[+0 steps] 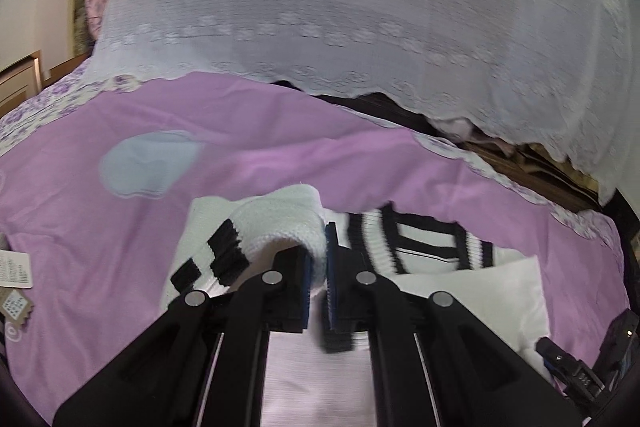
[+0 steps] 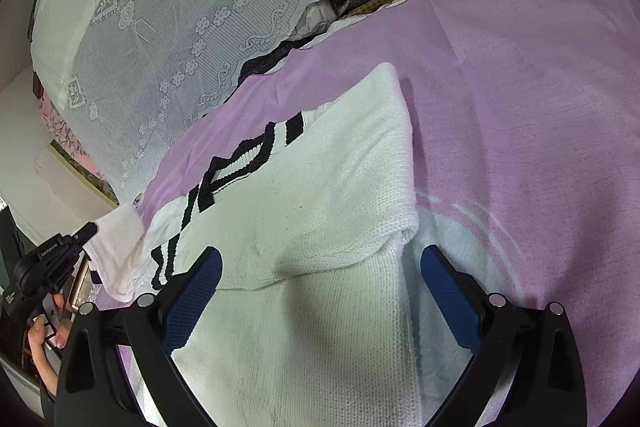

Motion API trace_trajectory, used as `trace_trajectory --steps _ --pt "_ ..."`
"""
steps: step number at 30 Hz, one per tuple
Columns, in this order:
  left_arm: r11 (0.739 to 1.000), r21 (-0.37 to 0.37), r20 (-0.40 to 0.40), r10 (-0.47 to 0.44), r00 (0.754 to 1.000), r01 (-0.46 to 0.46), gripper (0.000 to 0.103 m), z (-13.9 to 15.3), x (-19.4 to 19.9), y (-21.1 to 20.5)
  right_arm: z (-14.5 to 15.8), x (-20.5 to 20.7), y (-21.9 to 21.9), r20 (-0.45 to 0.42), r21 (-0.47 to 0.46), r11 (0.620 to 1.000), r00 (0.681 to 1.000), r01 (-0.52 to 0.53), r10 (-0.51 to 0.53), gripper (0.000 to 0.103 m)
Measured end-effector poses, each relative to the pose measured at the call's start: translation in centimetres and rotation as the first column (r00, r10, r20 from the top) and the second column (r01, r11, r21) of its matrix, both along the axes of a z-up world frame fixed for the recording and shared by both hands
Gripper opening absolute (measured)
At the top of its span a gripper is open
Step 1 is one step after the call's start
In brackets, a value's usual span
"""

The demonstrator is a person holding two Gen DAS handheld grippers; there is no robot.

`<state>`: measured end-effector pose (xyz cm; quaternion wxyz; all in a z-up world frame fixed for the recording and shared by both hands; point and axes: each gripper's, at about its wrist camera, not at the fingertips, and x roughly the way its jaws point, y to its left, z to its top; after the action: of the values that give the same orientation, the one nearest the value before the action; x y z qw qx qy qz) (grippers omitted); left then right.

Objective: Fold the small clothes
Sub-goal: 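Lower the sleeve onto the folded sweater body with the left gripper, then open the left gripper and withdraw it from the striped sleeve cuff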

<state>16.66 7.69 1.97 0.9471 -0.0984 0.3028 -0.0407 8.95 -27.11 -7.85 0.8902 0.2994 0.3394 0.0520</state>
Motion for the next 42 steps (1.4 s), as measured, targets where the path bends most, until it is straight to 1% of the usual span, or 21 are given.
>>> trace_trajectory --steps 5,9,14,18,22,23,24,25,27,28,30,31,33,36,38,40,41,42 --pt "0.999 0.027 0.008 -0.046 0.999 0.045 0.005 0.2 -0.1 -3.1 0.0 0.0 0.0 0.001 0.004 1.0 1.0 0.0 0.0 0.1" --pt "0.996 0.031 0.007 -0.08 0.997 0.079 0.005 0.2 0.0 -5.4 0.0 0.1 0.0 0.003 0.015 1.0 1.0 0.002 -0.002 0.1" --pt "0.99 0.049 0.007 -0.136 0.991 0.136 0.005 -0.4 -0.1 -9.4 0.0 -0.2 -0.6 0.026 0.058 0.998 0.999 0.023 -0.024 0.099" --pt "0.984 0.037 -0.018 -0.172 0.985 0.172 0.005 -1.8 0.3 -11.9 0.0 -0.4 -1.0 0.041 0.08 0.996 0.998 0.04 -0.043 0.099" --pt "0.972 0.037 -0.079 -0.227 0.971 0.231 0.006 -4.2 0.5 -13.5 0.0 -0.5 -1.1 0.047 0.09 0.995 0.997 0.052 -0.057 0.099" --pt "0.969 0.035 -0.094 -0.24 0.966 0.244 0.008 -4.8 0.5 -13.8 -0.1 -0.5 -1.2 0.048 0.092 0.994 0.997 0.055 -0.059 0.099" --pt "0.966 0.034 -0.109 -0.251 0.962 0.256 0.017 -5.3 0.5 -14.0 -0.1 -0.5 -1.2 0.047 0.093 0.994 0.997 0.055 -0.06 0.099" --pt "0.961 0.035 -0.126 -0.266 0.956 0.273 0.021 -5.9 0.5 -14.2 -0.1 -0.5 -1.2 0.048 0.092 0.994 0.997 0.056 -0.06 0.099" --pt "0.955 0.037 -0.133 -0.287 0.949 0.294 0.032 -6.3 0.3 -14.4 -0.1 -0.5 -1.2 0.047 0.092 0.994 0.997 0.056 -0.06 0.099" --pt "0.953 0.039 -0.131 -0.294 0.947 0.301 0.034 -6.3 0.2 -14.5 -0.1 -0.5 -1.2 0.047 0.093 0.994 0.997 0.056 -0.061 0.099" --pt "0.945 0.025 -0.122 -0.321 0.939 0.326 0.045 -5.9 -0.4 -14.2 -0.1 -0.5 -1.1 0.047 0.091 0.994 0.997 0.056 -0.06 0.099" --pt "0.941 0.021 -0.118 -0.333 0.936 0.337 0.049 -5.7 -0.6 -14.1 -0.1 -0.5 -1.1 0.047 0.091 0.994 0.997 0.056 -0.061 0.099" --pt "0.931 0.026 -0.107 -0.361 0.927 0.365 0.067 -4.9 -1.3 -13.7 -0.1 -0.5 -1.1 0.047 0.091 0.994 0.997 0.056 -0.061 0.099" --pt "0.913 0.053 -0.109 -0.397 0.911 0.404 0.081 -4.2 -2.3 -13.2 -0.2 -0.4 -1.1 0.046 0.089 0.994 0.997 0.057 -0.061 0.099" --pt "0.898 0.084 -0.118 -0.422 0.899 0.433 0.087 -3.8 -3.1 -12.3 -0.2 -0.4 -1.1 0.045 0.088 0.994 0.997 0.057 -0.061 0.099" --pt "0.89 0.117 -0.143 -0.423 0.895 0.44 0.089 -4.0 -3.5 -11.6 -0.2 -0.4 -1.0 0.044 0.084 0.995 0.997 0.057 -0.061 0.099" --pt "0.889 0.127 -0.145 -0.421 0.895 0.439 0.089 -4.0 -3.6 -11.2 -0.2 -0.4 -1.1 0.044 0.085 0.995 0.997 0.057 -0.061 0.099" --pt "0.894 0.142 -0.13 -0.408 0.904 0.424 0.089 -4.0 -3.9 -10.4 -0.1 -0.4 -1.0 0.044 0.085 0.995 0.997 0.058 -0.062 0.099"
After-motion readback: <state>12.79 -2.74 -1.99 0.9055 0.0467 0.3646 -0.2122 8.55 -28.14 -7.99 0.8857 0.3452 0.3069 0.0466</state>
